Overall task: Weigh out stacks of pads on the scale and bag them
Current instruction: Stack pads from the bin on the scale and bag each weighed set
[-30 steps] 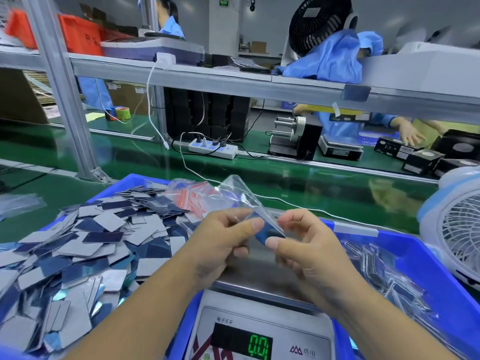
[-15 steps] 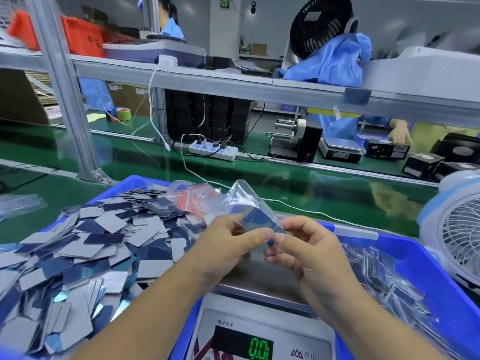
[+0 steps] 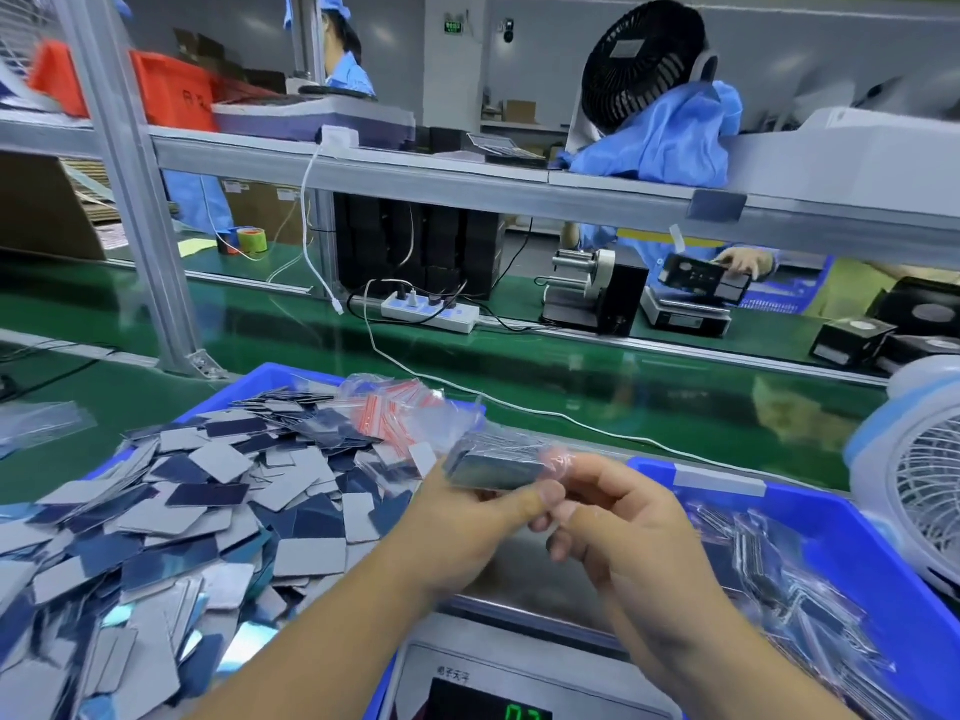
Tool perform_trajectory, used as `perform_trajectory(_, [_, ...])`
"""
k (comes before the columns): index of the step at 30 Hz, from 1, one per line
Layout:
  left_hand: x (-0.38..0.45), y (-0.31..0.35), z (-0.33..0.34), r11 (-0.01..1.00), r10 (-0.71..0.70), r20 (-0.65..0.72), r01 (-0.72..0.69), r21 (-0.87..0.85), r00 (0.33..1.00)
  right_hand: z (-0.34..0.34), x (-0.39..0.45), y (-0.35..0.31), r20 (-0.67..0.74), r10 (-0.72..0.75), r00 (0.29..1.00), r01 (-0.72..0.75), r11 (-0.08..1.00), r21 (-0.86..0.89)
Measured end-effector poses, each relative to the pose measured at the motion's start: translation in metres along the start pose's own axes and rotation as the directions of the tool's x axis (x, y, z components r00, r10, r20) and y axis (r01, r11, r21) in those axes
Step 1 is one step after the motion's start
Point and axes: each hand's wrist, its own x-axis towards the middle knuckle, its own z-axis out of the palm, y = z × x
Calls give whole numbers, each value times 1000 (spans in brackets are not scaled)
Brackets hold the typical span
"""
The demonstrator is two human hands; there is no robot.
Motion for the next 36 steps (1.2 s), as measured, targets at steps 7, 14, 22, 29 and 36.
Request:
perform_trajectory(7, [-3, -2, -2, 994, -74, -23, 76, 83, 997, -2, 5, 2, -46, -5, 999, 1, 997, -75])
perform_trajectory(14, [3, 0, -11, 990, -86, 31, 82, 116, 996, -23, 12, -3, -86, -370, 925, 222, 710, -668])
perform_trajectory(22, [4, -11, -12, 964, -85, -32, 90, 251, 996, -28, 11, 1, 175, -518, 837, 423, 412, -807])
perform_trajectory(29, [4, -7, -19, 939, -183, 75, 152, 309, 980, -39, 17, 6, 26, -360, 932, 242, 570, -785])
perform_trajectory(36, [3, -5, -27, 896, -194, 3, 176, 409, 981, -48, 21, 8, -126, -243, 962, 104, 750, -653])
